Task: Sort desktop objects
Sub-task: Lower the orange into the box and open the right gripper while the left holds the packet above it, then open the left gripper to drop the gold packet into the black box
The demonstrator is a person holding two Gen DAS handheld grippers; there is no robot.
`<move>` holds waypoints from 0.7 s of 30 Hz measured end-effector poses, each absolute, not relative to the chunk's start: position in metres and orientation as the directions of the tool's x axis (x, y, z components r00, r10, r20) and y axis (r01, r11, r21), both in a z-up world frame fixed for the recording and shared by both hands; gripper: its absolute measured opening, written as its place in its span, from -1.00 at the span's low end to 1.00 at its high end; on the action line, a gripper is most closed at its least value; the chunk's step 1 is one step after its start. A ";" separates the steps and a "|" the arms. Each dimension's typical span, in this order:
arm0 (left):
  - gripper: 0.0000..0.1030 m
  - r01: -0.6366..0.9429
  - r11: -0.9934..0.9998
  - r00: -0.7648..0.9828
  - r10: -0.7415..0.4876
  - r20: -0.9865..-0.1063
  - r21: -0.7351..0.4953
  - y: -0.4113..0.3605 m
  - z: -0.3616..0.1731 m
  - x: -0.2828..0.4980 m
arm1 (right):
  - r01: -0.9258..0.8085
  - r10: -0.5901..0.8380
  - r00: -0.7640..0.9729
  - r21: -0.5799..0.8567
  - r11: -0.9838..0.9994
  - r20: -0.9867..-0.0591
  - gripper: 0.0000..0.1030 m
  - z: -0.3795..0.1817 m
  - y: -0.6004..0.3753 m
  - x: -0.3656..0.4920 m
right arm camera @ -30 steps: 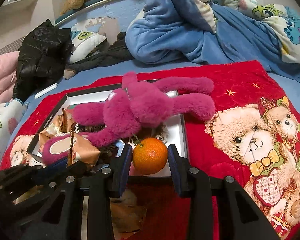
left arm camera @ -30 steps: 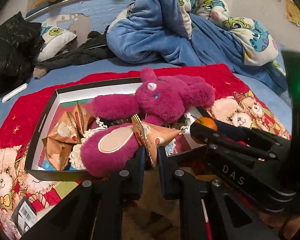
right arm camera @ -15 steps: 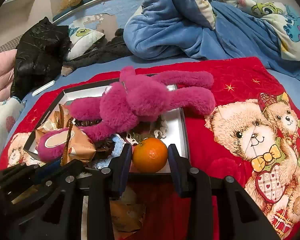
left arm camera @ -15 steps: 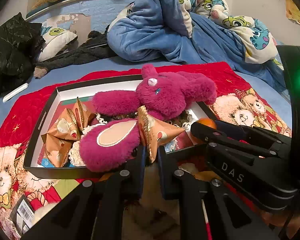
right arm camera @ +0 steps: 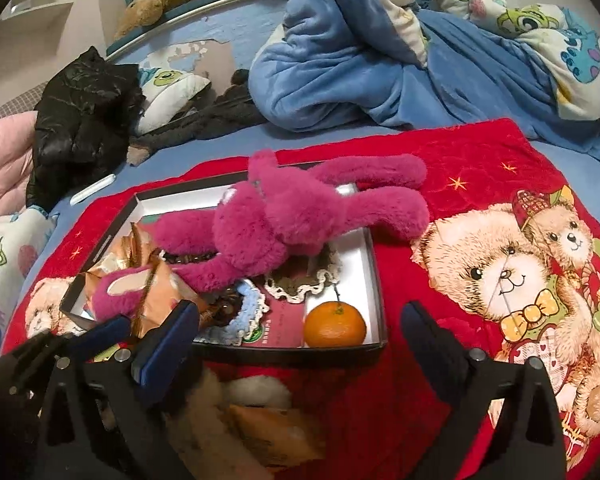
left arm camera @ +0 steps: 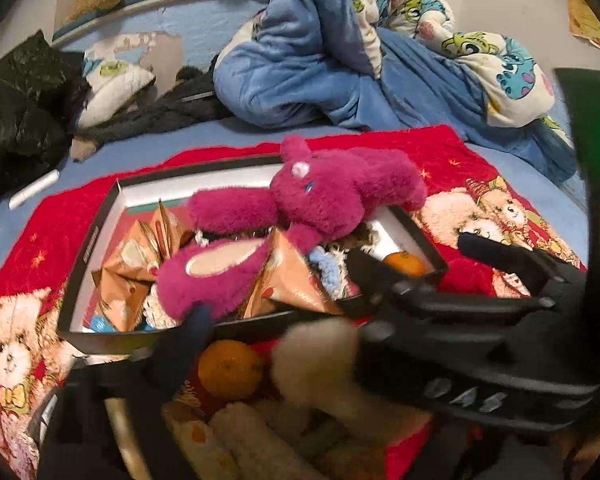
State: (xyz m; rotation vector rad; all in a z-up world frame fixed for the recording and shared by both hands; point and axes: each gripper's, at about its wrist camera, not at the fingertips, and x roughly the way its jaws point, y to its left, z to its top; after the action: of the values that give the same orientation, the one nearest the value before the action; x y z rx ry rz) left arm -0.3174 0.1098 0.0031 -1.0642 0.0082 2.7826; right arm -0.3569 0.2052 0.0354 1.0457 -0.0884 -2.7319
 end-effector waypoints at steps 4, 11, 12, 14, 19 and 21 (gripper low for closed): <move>1.00 -0.139 -0.989 -0.731 0.132 -0.670 -0.043 0.108 0.001 -0.318 | 0.191 -0.220 -0.728 0.116 -0.975 -0.649 1.00 0.038 0.200 -0.354; 1.00 -0.123 -0.991 -0.743 0.124 -0.658 -0.048 0.105 0.003 -0.318 | 0.214 -0.236 -0.727 0.115 -0.970 -0.645 1.00 0.041 0.195 -0.351; 1.00 -0.120 -0.992 -0.747 0.122 -0.654 -0.048 0.104 0.004 -0.317 | 0.215 -0.237 -0.728 0.114 -0.970 -0.643 1.00 0.041 0.195 -0.351; 1.00 -0.121 -0.992 -0.748 0.120 -0.653 -0.044 0.105 0.004 -0.317 | 0.219 -0.240 -0.728 0.113 -0.969 -0.642 1.00 0.042 0.194 -0.351; 1.00 -0.116 -0.992 -0.761 0.119 -0.638 -0.047 0.103 0.007 -0.315 | 0.211 -0.236 -0.735 0.117 -0.971 -0.636 1.00 0.043 0.196 -0.350; 1.00 -0.118 -0.992 -0.765 0.122 -0.633 -0.047 0.102 0.008 -0.314 | 0.210 -0.238 -0.738 0.120 -0.970 -0.632 1.00 0.044 0.197 -0.349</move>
State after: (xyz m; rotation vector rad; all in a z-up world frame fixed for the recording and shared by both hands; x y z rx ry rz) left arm -0.3142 0.1022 0.0083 -1.0178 -0.0072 2.8368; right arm -0.3491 0.1965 0.0441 0.9985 -0.0596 -2.7229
